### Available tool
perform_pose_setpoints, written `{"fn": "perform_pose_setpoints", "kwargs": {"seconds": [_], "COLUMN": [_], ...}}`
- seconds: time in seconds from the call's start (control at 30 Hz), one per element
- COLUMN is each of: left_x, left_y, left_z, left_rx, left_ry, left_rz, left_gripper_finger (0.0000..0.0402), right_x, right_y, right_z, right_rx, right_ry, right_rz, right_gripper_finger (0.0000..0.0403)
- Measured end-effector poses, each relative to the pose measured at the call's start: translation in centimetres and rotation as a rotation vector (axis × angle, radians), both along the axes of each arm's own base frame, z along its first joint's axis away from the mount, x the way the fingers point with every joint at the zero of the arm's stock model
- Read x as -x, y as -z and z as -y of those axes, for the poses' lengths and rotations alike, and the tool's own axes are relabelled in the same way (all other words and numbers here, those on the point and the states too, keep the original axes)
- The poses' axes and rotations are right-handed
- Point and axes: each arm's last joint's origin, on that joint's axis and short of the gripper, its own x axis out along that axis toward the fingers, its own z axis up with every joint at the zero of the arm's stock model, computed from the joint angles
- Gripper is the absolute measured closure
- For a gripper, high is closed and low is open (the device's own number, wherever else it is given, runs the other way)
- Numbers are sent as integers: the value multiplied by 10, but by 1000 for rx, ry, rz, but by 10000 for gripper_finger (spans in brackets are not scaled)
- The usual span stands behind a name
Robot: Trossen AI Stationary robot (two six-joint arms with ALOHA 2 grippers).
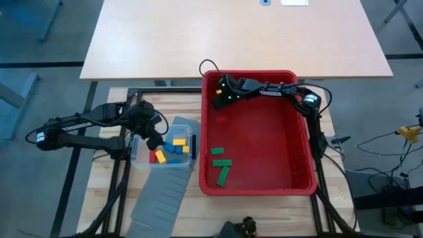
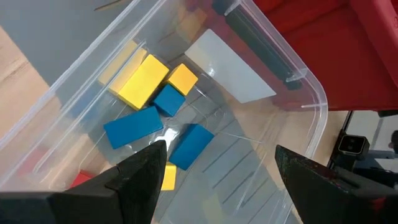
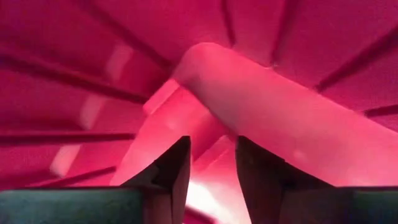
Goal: Sort blocks
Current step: Remove the top red block from the red bin
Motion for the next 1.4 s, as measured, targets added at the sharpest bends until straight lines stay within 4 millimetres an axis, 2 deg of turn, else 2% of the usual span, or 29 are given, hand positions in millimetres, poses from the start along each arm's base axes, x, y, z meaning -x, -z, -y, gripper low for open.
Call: {"fn": "perform_pose_setpoints", "kwargs": {"seconds": [0.23, 0.4, 0.53, 0.7, 0.87, 1.1, 1.27, 1.4], "left_x": [0, 0, 0, 0, 0, -1, -4, -7], "left_y": [0, 0, 0, 0, 0, -1, -3, -6], "left_z": [0, 0, 0, 0, 0, 0, -1, -2], "left_rx": [3, 9, 12, 12, 11, 10, -8, -38], "left_ry": [0, -8, -11, -12, -12, -11, 0, 24], "left_rz": [2, 1, 2, 2, 3, 10, 52, 100], "left_gripper_finger": [126, 126, 127, 127, 127, 127, 127, 127], "right_x": [-2, -4, -5, -5, 0, 12, 19, 30], "right_y": [16, 27, 33, 32, 26, 0, -41, -81], "right_z": [3, 4, 4, 3, 0, -17, -32, -44], "right_rx": [-37, -56, -74, -69, -76, -77, -32, 15], "right_ry": [22, 31, 23, -7, -27, -119, -165, -161], "right_rz": [-13, -23, -29, -39, -79, -168, -116, -22], "right_gripper_finger": [265, 266, 301, 383, 379, 387, 387, 387]}}
